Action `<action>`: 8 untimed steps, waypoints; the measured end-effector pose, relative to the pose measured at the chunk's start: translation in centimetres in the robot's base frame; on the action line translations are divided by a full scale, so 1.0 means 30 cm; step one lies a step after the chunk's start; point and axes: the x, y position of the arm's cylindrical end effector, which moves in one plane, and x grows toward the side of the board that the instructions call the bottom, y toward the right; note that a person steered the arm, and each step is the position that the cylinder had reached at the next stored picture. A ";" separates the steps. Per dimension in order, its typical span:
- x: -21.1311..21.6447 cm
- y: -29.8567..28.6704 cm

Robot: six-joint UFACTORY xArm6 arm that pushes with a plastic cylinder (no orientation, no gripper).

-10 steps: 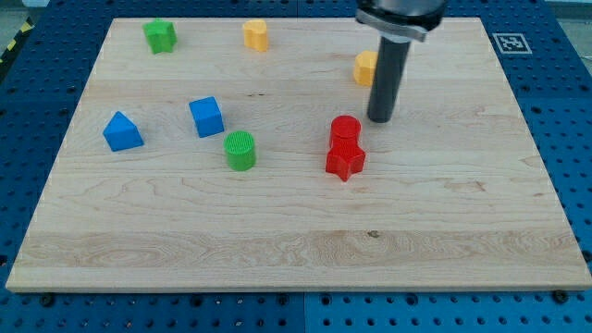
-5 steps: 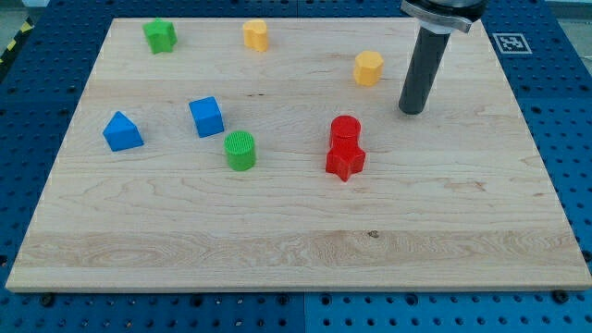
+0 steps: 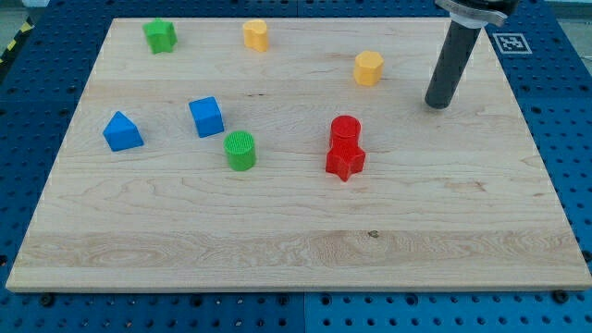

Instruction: Push the yellow hexagon into the top side of the red circle

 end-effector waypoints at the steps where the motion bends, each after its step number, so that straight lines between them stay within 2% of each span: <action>1: -0.074 0.019; 2: -0.267 0.001; 3: -0.380 -0.136; 4: -0.361 -0.297; 5: -0.348 -0.370; 6: -0.342 -0.239; 7: -0.246 -0.289; 8: -0.215 -0.355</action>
